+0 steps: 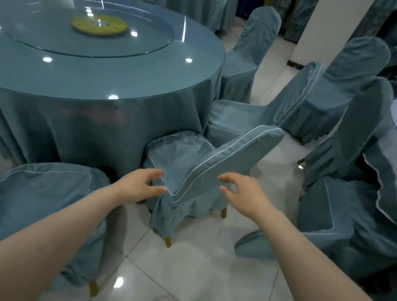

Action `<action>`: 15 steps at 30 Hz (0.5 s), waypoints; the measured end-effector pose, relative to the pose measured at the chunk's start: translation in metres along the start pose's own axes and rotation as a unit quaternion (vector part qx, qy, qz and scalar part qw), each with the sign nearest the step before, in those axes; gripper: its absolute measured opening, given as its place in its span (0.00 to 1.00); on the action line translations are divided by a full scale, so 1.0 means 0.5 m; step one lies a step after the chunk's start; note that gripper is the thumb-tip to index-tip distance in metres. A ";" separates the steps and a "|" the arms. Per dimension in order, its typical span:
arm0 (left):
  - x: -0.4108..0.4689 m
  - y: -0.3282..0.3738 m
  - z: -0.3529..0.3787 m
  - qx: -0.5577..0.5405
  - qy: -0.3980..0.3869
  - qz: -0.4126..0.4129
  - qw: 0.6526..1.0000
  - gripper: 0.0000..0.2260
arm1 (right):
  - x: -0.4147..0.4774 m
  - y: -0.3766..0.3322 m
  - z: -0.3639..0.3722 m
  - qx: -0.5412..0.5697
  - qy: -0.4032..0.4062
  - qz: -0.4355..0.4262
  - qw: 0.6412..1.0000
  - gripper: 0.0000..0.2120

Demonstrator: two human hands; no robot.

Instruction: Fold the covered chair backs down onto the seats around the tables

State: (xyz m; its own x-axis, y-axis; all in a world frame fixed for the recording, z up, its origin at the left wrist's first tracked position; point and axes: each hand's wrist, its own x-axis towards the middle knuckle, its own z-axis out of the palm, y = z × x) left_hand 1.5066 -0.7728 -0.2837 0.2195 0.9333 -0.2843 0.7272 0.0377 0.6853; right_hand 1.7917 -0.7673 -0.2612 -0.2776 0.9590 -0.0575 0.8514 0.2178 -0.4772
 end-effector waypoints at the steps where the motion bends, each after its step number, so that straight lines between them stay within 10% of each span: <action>1: 0.028 0.017 0.005 -0.007 0.001 -0.002 1.000 0.30 | 0.019 0.020 -0.022 0.004 0.010 0.000 1.000 0.14; 15: 0.294 0.248 0.109 0.024 0.051 -0.020 0.998 0.34 | 0.271 0.335 -0.228 -0.046 0.027 -0.112 0.992 0.22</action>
State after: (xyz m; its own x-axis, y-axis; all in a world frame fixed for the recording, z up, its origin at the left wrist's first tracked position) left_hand 1.6645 -0.6504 -0.2767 0.1249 0.9628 -0.2395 0.7655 0.0601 0.6406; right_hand 1.9475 -0.5801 -0.2492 -0.4430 0.8920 0.0898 0.8087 0.4408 -0.3896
